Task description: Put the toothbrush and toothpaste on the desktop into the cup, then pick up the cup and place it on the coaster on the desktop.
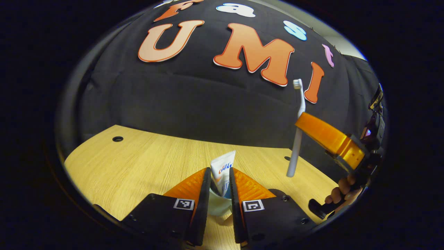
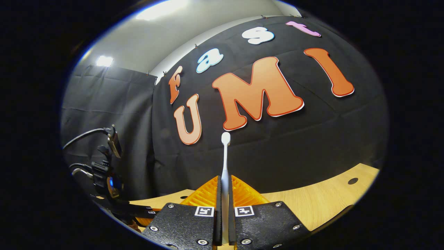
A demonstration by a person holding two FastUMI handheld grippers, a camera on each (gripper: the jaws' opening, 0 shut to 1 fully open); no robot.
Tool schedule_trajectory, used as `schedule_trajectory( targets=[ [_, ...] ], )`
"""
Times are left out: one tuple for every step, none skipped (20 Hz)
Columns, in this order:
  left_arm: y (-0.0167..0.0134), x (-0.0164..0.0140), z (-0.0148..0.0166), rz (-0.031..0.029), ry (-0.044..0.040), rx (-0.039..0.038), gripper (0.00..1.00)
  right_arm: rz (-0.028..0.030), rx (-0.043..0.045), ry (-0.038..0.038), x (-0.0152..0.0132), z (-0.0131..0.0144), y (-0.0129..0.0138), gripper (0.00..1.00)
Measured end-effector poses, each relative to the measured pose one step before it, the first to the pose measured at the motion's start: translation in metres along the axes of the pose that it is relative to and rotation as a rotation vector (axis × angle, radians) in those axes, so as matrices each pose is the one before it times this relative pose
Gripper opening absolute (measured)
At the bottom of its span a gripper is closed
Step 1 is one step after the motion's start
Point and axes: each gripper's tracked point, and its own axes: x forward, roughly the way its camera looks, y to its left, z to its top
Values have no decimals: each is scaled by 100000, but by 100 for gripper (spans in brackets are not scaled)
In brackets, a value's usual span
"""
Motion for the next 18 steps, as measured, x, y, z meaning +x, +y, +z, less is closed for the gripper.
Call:
schedule_trajectory(
  targets=[
    [159, -732, 329, 288, -1277, 472, 38, 519, 861, -708, 292, -125, 151, 7],
    [284, -329, 133, 565, -1000, 447, 41, 556, 800, -751, 210, -70, 245, 7],
    [35, -734, 213, -103, -914, 235, 46, 590, 720, -994, 311, -118, 218, 7],
    [355, -442, 188, 757, -752, 306, 50, 1066, 512, -1115, 159, -315, 360, 12],
    [525, -357, 113, 1605, 255, 431, 57, 1893, 2, -1032, 139, -287, 478, 7],
    [816, 2, -203, 2180, 561, 499, 61, 514, -774, -288, 318, -419, 374, 7],
    [655, -204, -17, 2283, 349, 162, 71, 385, -997, -202, 179, -273, 151, 7],
    [648, -239, -68, 1879, 44, -5, 77, 443, -641, -96, 65, -319, 291, 7],
    [577, -234, 11, 1817, 173, -117, 82, 229, -206, 149, 130, -379, 154, 7],
    [694, -81, -425, 1363, 323, 200, 84, 153, -20, 281, 146, -396, 65, 7],
    [624, -65, -203, 2377, 757, 356, 90, -139, -13, 714, 126, -376, -10, 7],
    [469, -137, -268, 1413, 713, 377, 92, -106, 66, 1066, 148, -506, 16, 7],
    [124, -81, 37, 139, 55, -314, 94, -15, 128, 1032, 147, -667, -48, 7],
    [181, -53, -50, 674, 79, -364, 95, 50, -70, 1264, -12, -526, -64, 7],
    [43, 15, -75, 137, 178, -150, 95, 153, -339, 1133, -37, -584, 36, 7],
    [141, -132, -56, 345, 184, -295, 95, -70, -577, 1026, -70, -486, -19, 7],
    [84, 34, -90, 37, 167, -241, 95, 15, -413, 1040, 139, -623, -41, 7],
    [25, 18, -250, 13, -103, -437, 95, 231, -22, 717, 37, -441, 19, 7]
  ],
)
